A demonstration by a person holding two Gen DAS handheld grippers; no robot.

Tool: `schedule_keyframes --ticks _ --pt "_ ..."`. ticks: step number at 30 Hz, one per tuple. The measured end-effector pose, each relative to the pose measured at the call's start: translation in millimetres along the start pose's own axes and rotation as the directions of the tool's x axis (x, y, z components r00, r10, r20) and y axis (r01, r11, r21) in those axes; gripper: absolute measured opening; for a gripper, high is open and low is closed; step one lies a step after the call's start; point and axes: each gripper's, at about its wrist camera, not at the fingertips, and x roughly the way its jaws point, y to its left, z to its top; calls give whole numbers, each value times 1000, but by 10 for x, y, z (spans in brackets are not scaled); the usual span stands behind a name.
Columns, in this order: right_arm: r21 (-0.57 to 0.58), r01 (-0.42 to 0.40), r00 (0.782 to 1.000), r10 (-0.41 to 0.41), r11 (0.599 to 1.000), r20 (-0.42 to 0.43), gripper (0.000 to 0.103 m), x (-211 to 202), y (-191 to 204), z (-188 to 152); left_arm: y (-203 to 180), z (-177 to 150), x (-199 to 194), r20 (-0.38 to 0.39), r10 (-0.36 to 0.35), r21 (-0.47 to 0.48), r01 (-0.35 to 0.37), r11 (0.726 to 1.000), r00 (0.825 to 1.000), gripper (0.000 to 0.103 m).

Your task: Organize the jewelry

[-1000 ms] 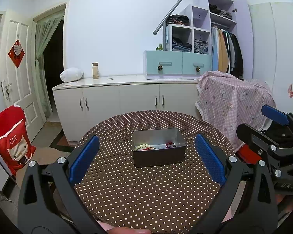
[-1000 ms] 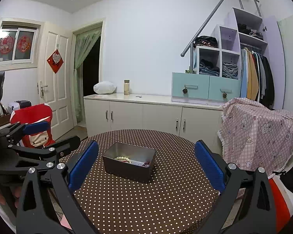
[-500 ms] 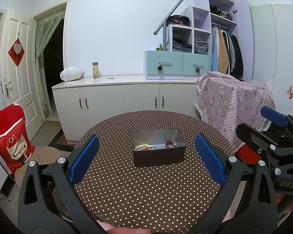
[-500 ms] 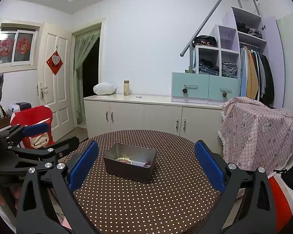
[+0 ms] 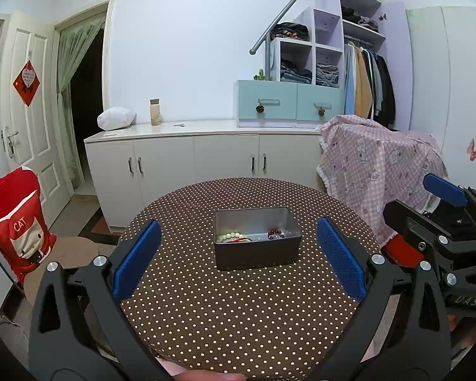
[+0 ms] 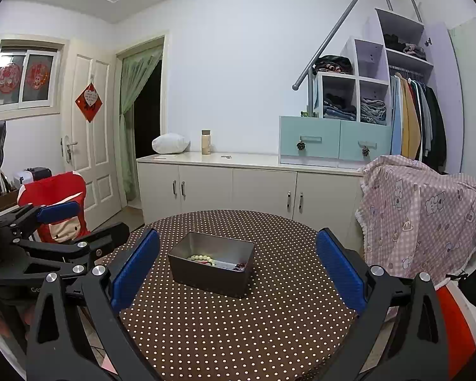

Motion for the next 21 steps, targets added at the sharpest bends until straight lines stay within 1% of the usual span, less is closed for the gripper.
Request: schedule_keyframes --ticks 21 --pt "5 0 1000 0 1000 -1 95 -13 -23 -7 -56 -18 18 -2 2 3 -2 1000 1000 97"
